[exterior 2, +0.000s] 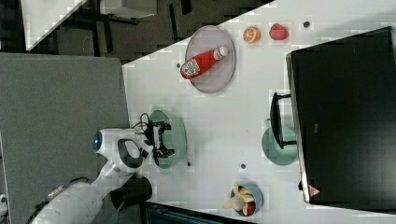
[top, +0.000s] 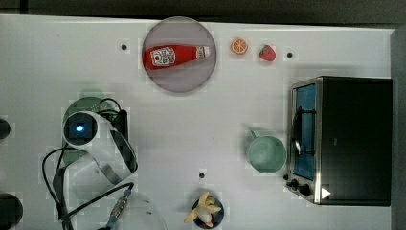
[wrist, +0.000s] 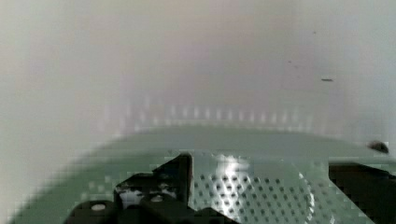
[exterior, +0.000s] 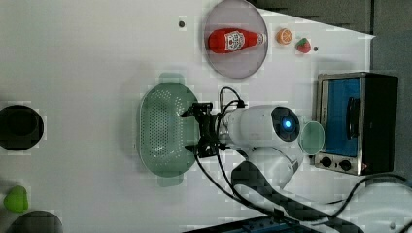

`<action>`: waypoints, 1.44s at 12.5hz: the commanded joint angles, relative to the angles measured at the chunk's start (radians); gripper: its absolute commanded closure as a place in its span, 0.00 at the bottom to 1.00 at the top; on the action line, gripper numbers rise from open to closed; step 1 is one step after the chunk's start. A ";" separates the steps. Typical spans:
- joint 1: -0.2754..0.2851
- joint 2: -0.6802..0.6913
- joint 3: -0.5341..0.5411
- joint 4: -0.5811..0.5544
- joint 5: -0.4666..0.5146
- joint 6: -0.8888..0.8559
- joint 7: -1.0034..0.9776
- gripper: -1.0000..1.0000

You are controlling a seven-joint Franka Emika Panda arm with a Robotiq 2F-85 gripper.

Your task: Drag strainer left to right.

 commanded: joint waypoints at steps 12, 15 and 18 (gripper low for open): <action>0.027 -0.087 -0.186 -0.117 -0.014 0.032 -0.025 0.00; 0.019 -0.113 -0.238 -0.151 -0.015 0.033 -0.075 0.00; 0.012 -0.126 -0.301 -0.167 -0.015 0.033 -0.141 0.00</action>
